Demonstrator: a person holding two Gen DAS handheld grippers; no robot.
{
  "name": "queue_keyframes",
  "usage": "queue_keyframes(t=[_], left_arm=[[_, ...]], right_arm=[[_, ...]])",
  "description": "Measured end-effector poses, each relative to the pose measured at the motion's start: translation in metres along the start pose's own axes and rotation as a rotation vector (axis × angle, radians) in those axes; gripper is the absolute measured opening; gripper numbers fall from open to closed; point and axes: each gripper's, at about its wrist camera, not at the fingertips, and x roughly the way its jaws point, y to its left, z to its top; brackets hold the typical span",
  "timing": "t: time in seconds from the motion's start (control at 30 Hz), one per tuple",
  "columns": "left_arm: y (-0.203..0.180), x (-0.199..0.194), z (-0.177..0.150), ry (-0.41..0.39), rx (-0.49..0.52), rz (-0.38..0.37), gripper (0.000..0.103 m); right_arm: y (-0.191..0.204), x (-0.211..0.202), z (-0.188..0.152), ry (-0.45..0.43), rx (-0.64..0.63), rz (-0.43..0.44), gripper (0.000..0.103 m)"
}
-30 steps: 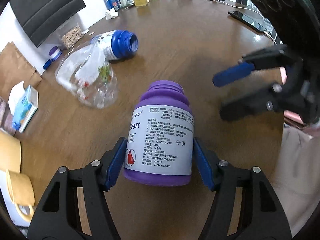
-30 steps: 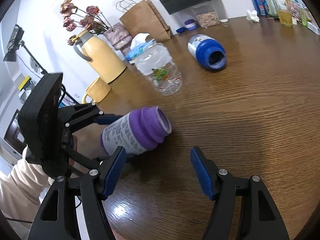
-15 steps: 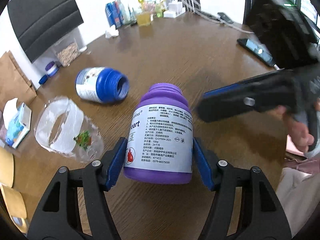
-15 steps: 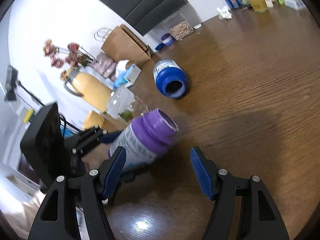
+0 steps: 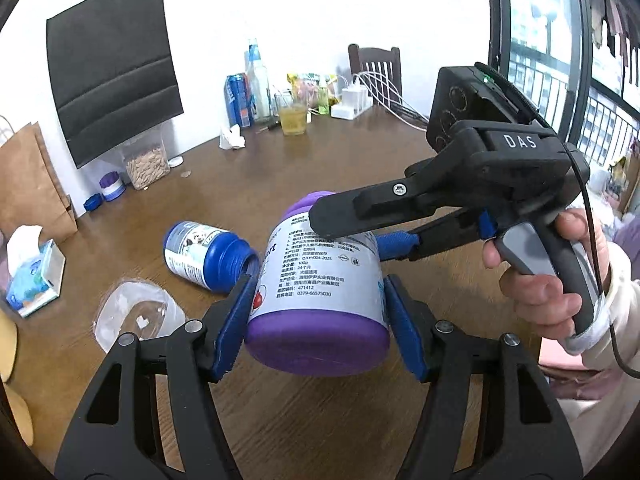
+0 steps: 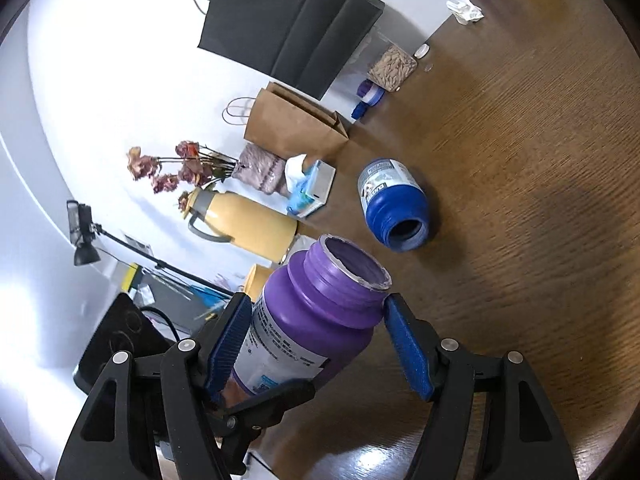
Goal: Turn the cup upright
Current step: 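Close the right tool around the bottle body beside the left tool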
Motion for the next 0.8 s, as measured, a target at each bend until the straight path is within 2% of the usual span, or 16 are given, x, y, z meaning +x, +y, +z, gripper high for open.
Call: queue_keyframes(t=[0.13, 0.27, 0.4, 0.43, 0.53, 0.6, 0.67, 0.8], left_arm=[[0.004, 0.014, -0.006, 0.053, -0.043, -0.027, 0.061], [0.011, 0.033, -0.016, 0.161, -0.078, -0.088, 0.061], [0.016, 0.043, -0.022, 0.187, -0.116, -0.108, 0.06], [0.017, 0.043, -0.023, 0.173, -0.128, -0.116, 0.06], [0.007, 0.04, -0.027, 0.119, -0.096, -0.045, 0.059], [0.003, 0.037, -0.025, 0.104, -0.081, -0.054, 0.059], [-0.002, 0.031, -0.021, 0.075, -0.052, -0.042, 0.059], [-0.009, 0.021, -0.005, 0.009, 0.012, -0.032, 0.059]], right_arm=[[0.002, 0.004, -0.004, -0.003, -0.057, -0.086, 0.072], [0.021, 0.015, -0.021, 0.013, -0.23, -0.238, 0.071], [0.039, 0.026, -0.036, 0.023, -0.385, -0.345, 0.069], [0.043, 0.026, -0.038, 0.011, -0.412, -0.368, 0.069], [0.04, 0.02, -0.033, 0.014, -0.376, -0.341, 0.069], [0.032, 0.015, -0.027, 0.017, -0.326, -0.307, 0.07], [0.025, 0.013, -0.023, 0.032, -0.27, -0.256, 0.078], [0.025, 0.011, -0.013, 0.032, -0.211, -0.168, 0.076]])
